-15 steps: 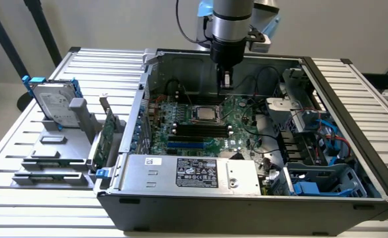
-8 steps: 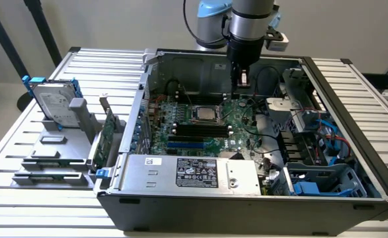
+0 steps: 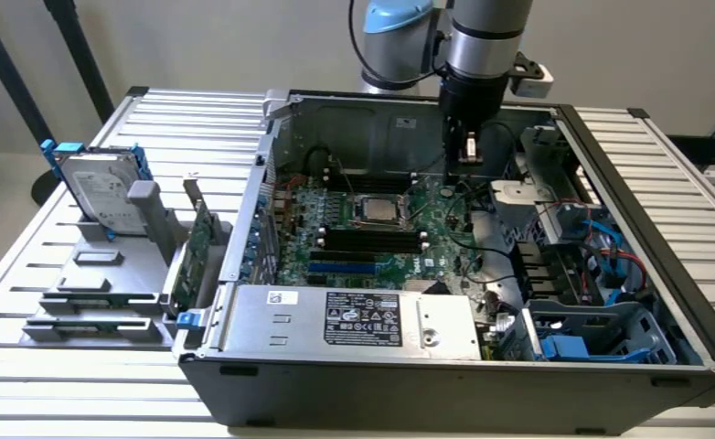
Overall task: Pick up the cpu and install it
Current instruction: 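Close the cpu cover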
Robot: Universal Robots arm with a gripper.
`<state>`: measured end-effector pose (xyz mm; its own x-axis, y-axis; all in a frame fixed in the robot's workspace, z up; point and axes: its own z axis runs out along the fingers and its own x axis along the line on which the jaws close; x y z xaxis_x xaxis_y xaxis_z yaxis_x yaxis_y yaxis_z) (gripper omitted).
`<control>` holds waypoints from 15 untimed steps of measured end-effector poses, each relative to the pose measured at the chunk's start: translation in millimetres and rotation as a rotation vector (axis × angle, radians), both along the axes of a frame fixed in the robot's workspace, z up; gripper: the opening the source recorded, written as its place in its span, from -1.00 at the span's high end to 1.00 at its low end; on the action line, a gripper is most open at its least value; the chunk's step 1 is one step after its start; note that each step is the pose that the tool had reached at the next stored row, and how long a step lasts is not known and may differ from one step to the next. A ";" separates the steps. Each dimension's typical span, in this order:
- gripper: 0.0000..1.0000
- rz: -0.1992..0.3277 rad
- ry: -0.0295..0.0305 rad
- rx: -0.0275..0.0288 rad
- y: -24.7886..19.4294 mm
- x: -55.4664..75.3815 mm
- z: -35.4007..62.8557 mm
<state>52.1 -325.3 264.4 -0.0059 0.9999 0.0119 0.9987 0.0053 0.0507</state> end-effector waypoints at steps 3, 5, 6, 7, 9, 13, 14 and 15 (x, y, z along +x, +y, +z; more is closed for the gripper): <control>0.79 0.000 -0.0001 0.0000 0.0 0.3 -5.4; 0.79 0.000 0.0020 0.0000 0.0 0.1 -8.2; 0.79 0.000 0.0069 0.0000 0.0 -0.4 -8.6; 0.79 0.000 0.0171 0.0000 0.0 -0.9 -8.7; 0.79 0.000 0.0511 0.0000 0.0 -1.2 -8.7; 0.79 0.000 0.1246 0.0002 0.0 -1.1 -8.7; 0.79 0.000 0.1427 0.0001 -0.1 -1.2 -8.7; 0.79 0.000 0.1605 0.0000 -0.2 -1.2 -8.7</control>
<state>50.9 -325.5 255.7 -0.0041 0.9999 0.0126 0.9940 0.0054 -0.1096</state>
